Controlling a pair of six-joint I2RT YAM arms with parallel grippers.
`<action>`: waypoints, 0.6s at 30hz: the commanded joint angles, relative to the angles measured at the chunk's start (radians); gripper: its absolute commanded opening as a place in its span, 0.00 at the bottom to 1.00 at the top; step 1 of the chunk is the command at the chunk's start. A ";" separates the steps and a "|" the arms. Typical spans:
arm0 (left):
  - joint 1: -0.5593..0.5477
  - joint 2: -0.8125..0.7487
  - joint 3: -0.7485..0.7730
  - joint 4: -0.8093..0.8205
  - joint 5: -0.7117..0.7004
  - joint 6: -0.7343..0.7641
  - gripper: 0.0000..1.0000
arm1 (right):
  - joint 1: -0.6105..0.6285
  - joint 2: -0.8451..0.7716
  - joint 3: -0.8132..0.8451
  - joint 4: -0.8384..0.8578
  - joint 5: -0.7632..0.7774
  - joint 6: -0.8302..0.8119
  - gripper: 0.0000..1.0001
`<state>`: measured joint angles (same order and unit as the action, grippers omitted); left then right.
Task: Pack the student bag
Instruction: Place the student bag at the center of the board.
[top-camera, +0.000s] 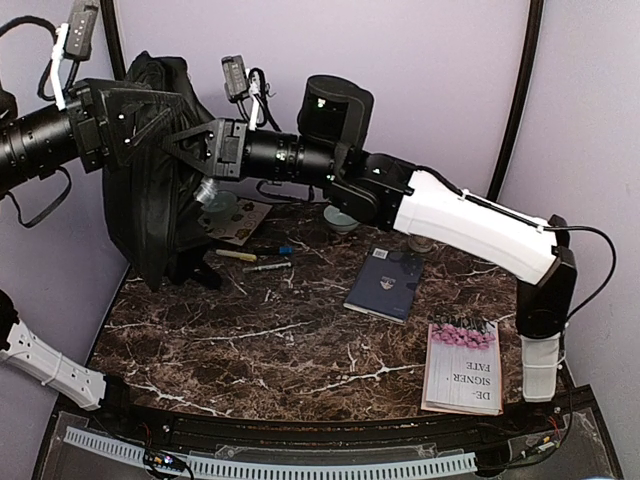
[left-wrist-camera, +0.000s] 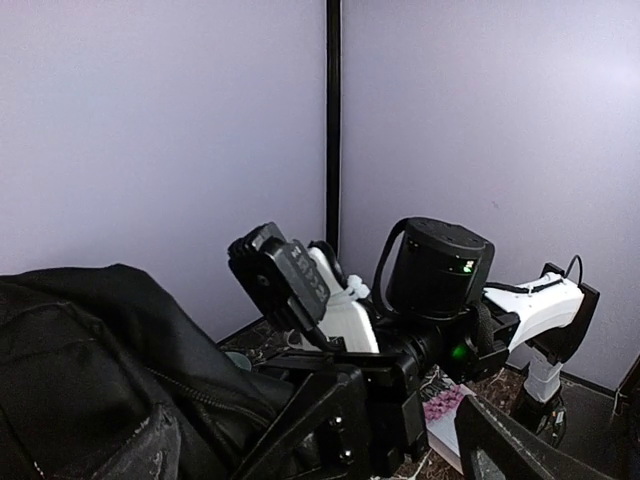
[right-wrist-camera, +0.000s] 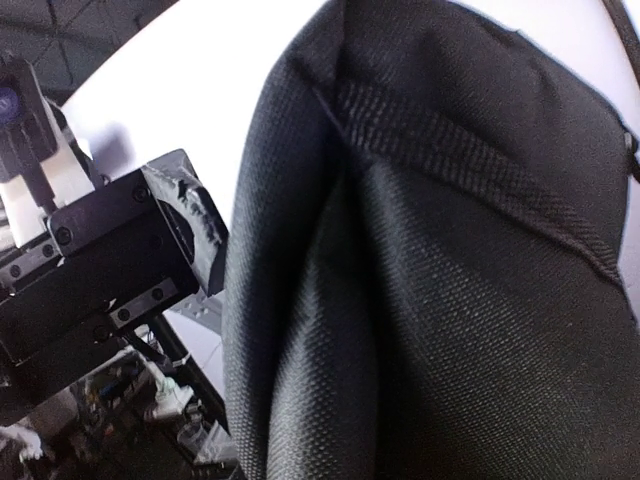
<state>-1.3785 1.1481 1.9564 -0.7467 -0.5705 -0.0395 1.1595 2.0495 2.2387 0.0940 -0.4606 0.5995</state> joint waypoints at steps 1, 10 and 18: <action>-0.003 -0.049 0.001 0.040 -0.033 -0.030 0.98 | -0.002 -0.155 -0.228 0.147 0.236 0.141 0.00; -0.004 -0.041 -0.040 0.006 -0.035 -0.092 0.99 | -0.269 -0.375 -1.016 0.114 0.129 0.764 0.00; -0.002 -0.033 -0.080 0.008 -0.091 -0.174 0.99 | -0.288 -0.080 -0.885 -0.121 -0.367 0.729 0.00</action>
<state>-1.3785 1.1156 1.8919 -0.7349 -0.6140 -0.1471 0.7757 1.9450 1.2484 0.0643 -0.5713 1.3350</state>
